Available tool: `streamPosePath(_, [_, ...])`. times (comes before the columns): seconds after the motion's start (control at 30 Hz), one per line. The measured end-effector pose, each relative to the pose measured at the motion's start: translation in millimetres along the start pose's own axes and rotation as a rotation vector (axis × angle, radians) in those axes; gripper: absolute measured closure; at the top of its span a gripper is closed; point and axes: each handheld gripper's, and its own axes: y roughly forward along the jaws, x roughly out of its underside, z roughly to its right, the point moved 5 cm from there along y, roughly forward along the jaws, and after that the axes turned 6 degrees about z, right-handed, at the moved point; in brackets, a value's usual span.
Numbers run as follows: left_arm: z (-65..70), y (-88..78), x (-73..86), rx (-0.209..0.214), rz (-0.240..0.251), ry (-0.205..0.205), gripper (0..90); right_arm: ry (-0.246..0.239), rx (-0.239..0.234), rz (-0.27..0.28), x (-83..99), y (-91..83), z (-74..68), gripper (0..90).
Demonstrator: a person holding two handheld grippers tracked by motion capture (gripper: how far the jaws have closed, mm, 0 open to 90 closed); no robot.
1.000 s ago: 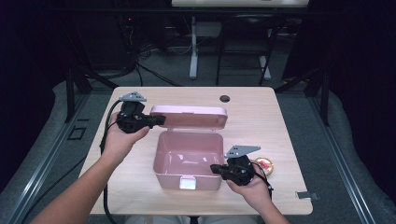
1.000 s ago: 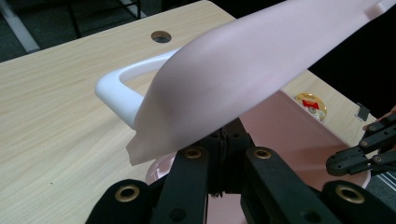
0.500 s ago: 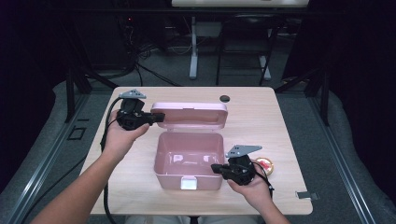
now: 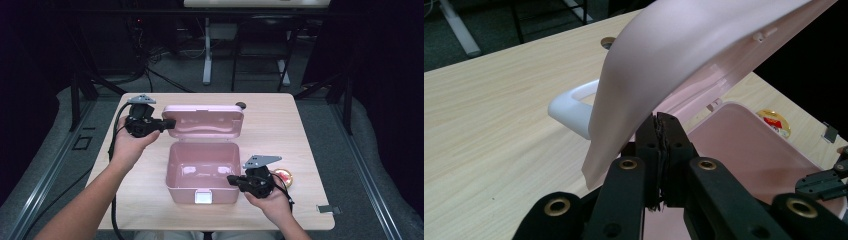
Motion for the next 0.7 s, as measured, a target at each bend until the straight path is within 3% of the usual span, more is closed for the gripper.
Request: streamPosePath(0.7, [-7.4,9.1,2.9,-0.028,-0.014,-0.010,87.9,0.010,0.001,0.029,1.7,-0.5,-0.1,90.0])
